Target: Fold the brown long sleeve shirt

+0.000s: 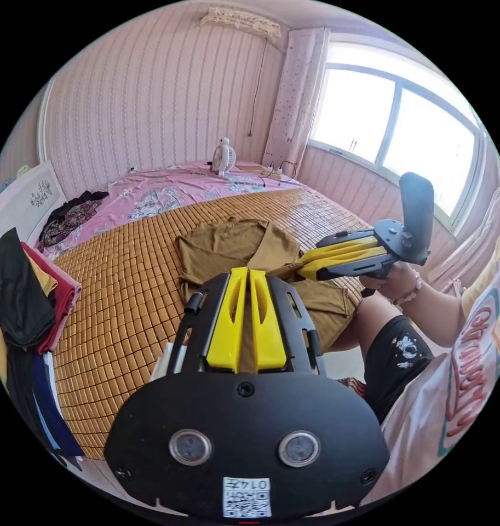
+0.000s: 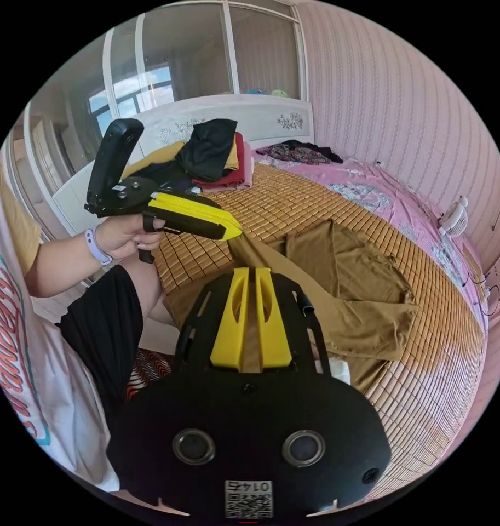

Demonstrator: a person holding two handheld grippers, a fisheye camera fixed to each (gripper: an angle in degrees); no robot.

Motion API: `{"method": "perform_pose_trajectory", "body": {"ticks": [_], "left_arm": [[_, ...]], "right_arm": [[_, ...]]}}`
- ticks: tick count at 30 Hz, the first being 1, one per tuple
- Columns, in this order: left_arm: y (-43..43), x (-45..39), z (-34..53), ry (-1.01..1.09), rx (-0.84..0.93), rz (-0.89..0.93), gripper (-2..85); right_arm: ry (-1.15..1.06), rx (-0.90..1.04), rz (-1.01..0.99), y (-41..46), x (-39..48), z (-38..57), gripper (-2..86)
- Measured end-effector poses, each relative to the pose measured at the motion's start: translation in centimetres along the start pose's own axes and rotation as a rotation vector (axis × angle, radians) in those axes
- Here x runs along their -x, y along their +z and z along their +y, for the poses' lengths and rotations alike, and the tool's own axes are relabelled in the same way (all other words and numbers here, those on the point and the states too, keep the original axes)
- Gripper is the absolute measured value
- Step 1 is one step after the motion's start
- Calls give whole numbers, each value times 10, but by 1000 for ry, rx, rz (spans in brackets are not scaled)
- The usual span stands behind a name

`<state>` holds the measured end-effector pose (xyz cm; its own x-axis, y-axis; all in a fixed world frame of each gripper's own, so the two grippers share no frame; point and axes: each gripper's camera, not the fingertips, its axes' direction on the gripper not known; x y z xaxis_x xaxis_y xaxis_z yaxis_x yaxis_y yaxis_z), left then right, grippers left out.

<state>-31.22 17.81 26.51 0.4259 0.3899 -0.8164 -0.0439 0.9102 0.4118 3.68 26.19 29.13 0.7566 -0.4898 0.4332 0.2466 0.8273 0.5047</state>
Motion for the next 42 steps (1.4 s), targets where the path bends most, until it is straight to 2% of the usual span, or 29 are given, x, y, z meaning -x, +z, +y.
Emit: {"method": "perform_pose_trajectory", "body": {"ticks": [2,5,8,10,13,16,18,24,28,34,36,38,42], "left_arm": [[-36,12,10,-33,-67,56,-10],[-50,32,35,-115,-32,121,-10],[-30,51,70,-233,85,165,-9],[-8,57,90,-287,178,175,-9],[24,60,113,-320,363,125,-6],[27,59,112,-283,399,100,0],[25,64,105,-271,383,90,4],[52,111,54,-247,280,129,22],[106,147,-8,-171,270,64,45],[196,200,-91,-219,298,58,53],[215,202,-107,-222,343,90,54],[215,181,-109,-140,347,143,56],[188,134,-68,-30,416,197,57]], "right_arm": [[-43,-66,-31,-20,10,-11,10],[-140,-87,-96,-29,33,-22,12],[-210,16,-145,0,52,-23,14],[-220,178,-192,40,59,-15,18],[-166,328,-225,83,56,3,29],[-98,416,-329,99,43,21,46],[-62,394,-333,92,32,29,50],[53,344,-109,74,-52,32,67],[233,233,80,67,-147,16,80],[476,192,261,91,-271,-1,88],[533,223,275,103,-298,-5,91],[564,227,235,108,-310,-8,90],[359,163,155,98,-257,-6,85]]}}
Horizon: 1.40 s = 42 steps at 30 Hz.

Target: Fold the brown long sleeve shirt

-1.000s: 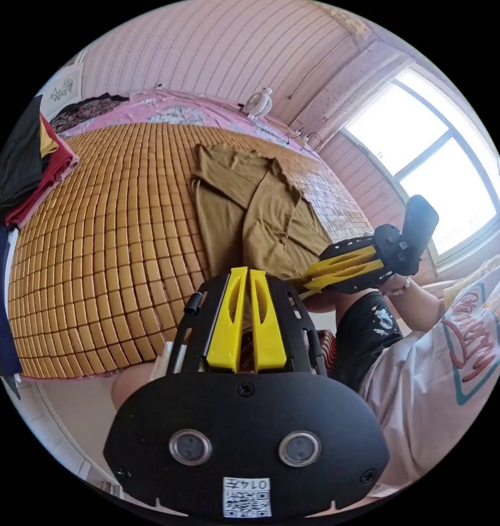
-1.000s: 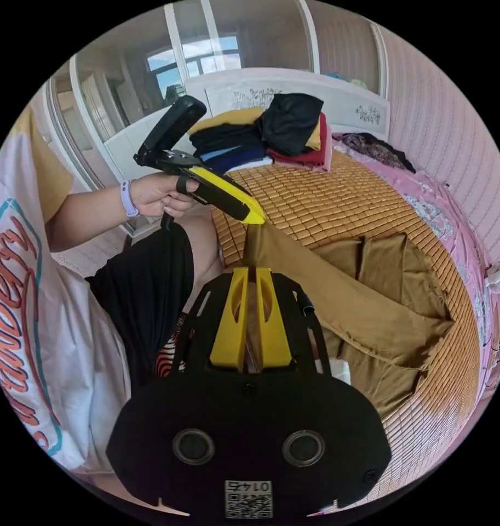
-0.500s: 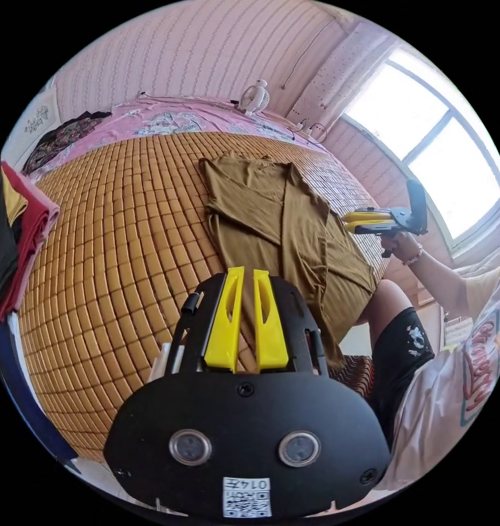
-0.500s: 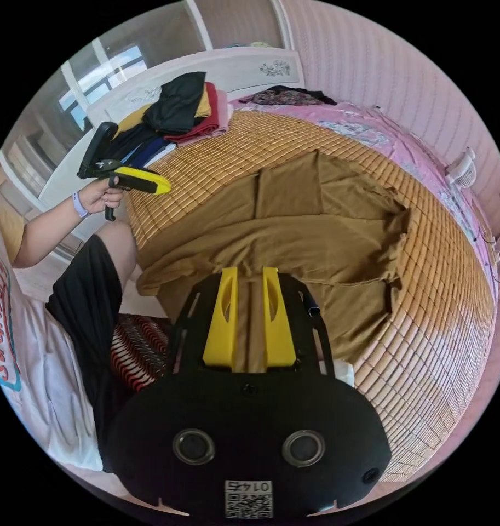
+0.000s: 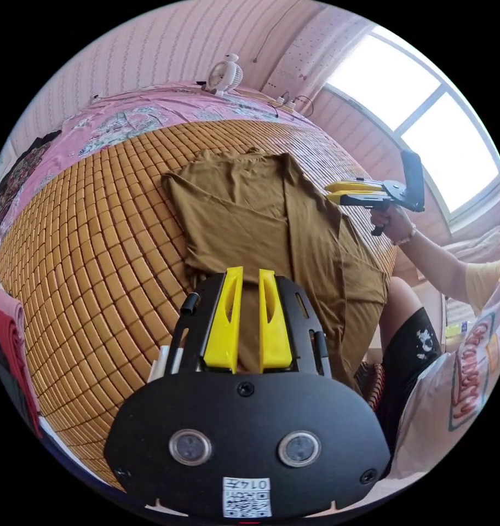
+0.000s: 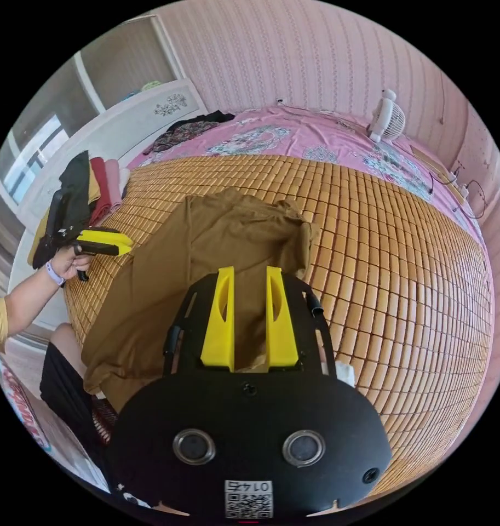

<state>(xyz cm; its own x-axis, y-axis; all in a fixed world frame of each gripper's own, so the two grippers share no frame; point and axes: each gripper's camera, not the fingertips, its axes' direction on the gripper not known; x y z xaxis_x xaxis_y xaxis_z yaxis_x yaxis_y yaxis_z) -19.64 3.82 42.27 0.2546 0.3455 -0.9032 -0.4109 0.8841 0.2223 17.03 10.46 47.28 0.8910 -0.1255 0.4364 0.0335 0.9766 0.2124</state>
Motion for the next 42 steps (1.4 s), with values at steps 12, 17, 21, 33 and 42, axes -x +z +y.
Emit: {"method": "perform_pose_trajectory", "body": {"ticks": [12,17,21,33,42], "left_arm": [[1,-138,178,-69,201,41,64],[-2,-181,187,18,147,-10,74],[-1,-202,191,33,103,-39,78],[68,-241,173,64,239,-210,53],[0,-223,177,55,73,-270,-6]], "right_arm": [[-480,167,-274,-14,228,147,101],[-542,195,-93,12,251,150,68],[-385,172,-134,6,213,141,8],[42,191,-423,3,129,156,6],[-144,166,-362,-4,152,140,8]]}}
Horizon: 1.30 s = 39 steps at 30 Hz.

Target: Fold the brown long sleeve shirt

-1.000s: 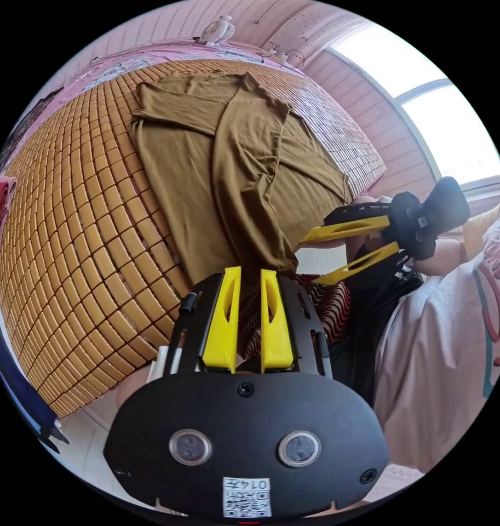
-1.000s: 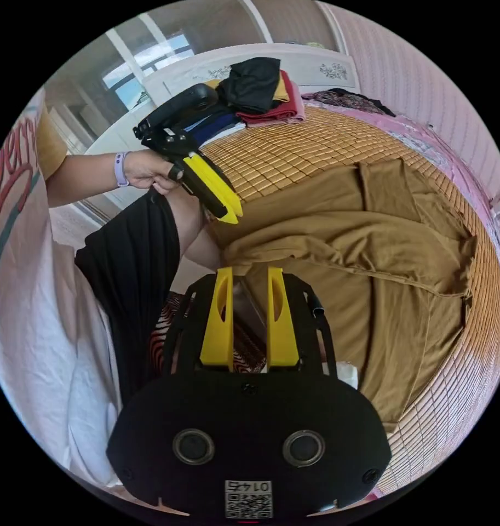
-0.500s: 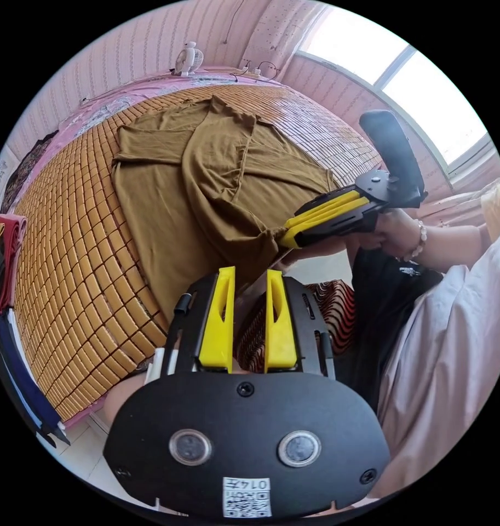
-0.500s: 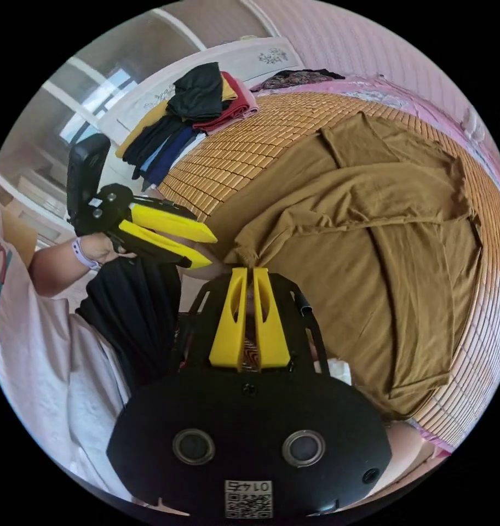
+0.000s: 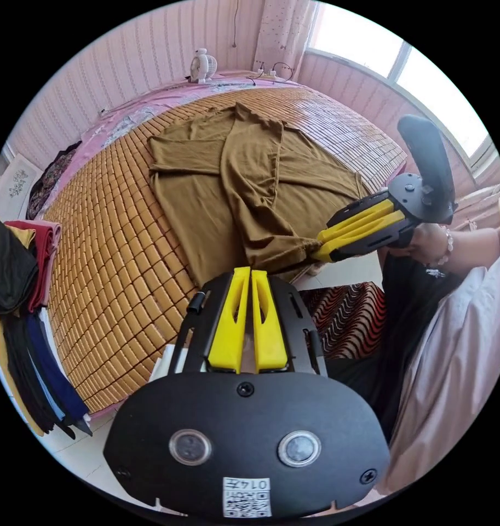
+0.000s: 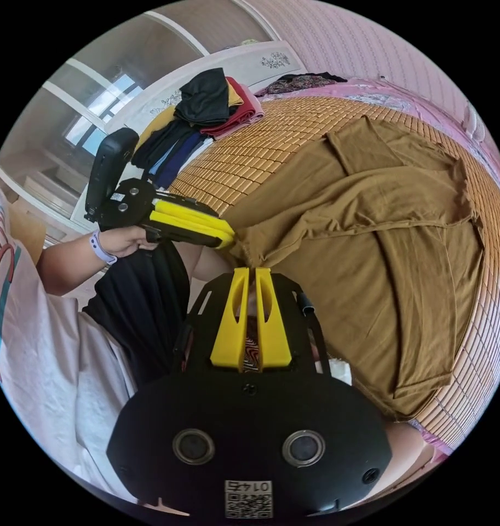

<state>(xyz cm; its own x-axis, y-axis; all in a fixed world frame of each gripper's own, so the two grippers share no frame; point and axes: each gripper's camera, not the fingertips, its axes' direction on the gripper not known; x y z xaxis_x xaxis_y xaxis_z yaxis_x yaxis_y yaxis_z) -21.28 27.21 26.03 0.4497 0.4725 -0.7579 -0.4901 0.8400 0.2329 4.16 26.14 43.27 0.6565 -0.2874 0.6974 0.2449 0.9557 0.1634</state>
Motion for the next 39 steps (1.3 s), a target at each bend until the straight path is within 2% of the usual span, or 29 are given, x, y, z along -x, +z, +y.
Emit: {"method": "perform_pose_trajectory", "body": {"ticks": [4,8,12,18,24,26,28,35,39], "left_arm": [[-26,20,1,6,-35,-78,-8],[-8,38,3,-13,32,-142,-9],[18,65,6,-111,114,35,-9],[16,81,5,-128,133,-54,-5],[21,93,-9,-193,44,34,2],[38,96,-16,-199,69,63,5],[50,98,-18,-197,109,64,3],[61,111,-16,-207,168,113,-9],[58,117,-18,-179,180,105,-9]], "right_arm": [[-74,-17,-56,7,13,-17,7],[-106,6,-57,18,23,-29,3],[-151,102,-92,38,32,-35,8],[-214,106,93,28,39,-39,36],[-293,95,131,38,57,-64,84],[-307,130,158,50,61,-72,76],[-312,206,215,61,64,-79,12],[-364,241,155,27,75,-88,-2],[-355,321,42,30,59,-85,19]]}}
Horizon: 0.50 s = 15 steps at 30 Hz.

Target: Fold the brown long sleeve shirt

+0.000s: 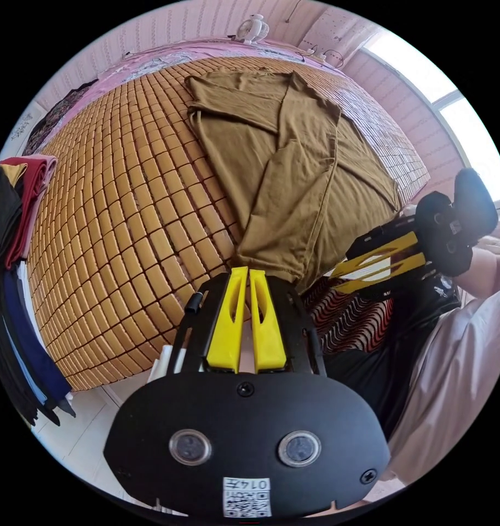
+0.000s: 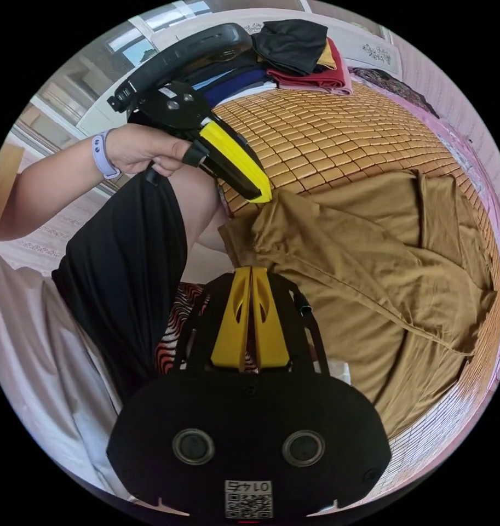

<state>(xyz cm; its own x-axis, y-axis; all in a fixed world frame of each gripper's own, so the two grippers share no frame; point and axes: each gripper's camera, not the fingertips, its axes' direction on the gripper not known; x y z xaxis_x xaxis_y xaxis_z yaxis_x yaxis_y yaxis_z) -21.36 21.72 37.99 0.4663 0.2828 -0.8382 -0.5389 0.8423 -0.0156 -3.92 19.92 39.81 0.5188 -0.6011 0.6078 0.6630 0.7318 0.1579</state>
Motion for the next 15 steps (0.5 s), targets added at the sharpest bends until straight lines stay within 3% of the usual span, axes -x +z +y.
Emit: {"method": "perform_pose_trajectory", "body": {"ticks": [6,12,15], "left_arm": [[-29,45,-25,-24,-119,49,-4],[-43,108,-130,-58,-321,25,38],[-36,136,-198,-97,-387,94,56]], "right_arm": [[65,-121,-33,-51,-44,32,62],[474,-325,318,-132,-196,82,87],[729,-352,308,-149,-283,106,104]]}}
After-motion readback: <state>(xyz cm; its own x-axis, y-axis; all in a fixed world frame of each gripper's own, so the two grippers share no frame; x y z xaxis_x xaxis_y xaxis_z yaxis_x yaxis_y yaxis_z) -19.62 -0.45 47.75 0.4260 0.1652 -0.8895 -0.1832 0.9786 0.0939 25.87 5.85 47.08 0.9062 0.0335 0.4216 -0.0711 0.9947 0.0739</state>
